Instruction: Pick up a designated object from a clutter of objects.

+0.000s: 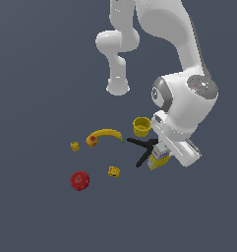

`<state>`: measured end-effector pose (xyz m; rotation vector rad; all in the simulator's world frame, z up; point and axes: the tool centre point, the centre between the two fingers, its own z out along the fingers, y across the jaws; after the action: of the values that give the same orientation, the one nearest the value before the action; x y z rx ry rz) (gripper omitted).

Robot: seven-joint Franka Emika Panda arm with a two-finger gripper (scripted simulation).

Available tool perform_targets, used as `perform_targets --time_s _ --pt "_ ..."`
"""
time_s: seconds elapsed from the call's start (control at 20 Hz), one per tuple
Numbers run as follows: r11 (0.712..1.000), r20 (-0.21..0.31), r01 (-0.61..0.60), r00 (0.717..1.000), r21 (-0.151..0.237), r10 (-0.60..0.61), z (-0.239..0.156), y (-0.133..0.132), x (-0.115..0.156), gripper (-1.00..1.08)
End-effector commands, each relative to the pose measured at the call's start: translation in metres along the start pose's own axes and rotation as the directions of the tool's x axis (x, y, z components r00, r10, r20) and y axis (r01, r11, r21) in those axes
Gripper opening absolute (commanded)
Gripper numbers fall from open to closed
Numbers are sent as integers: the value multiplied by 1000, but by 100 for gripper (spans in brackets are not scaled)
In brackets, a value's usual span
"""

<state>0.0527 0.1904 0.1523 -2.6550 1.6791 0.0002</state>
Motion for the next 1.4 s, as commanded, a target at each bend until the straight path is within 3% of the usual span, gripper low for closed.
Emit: perform_targets --time_s 0.0,0.3,0.6,1.35 --pt "1000 0 0 1000 0 0 0 0 0 -100" --pt "1000 0 0 1000 0 0 -3 1 3 -100" --pt "1000 0 0 1000 0 0 -28 5 25 -100" --pt "1000 2 1 1000 1 -1 -155 28 138 -100"
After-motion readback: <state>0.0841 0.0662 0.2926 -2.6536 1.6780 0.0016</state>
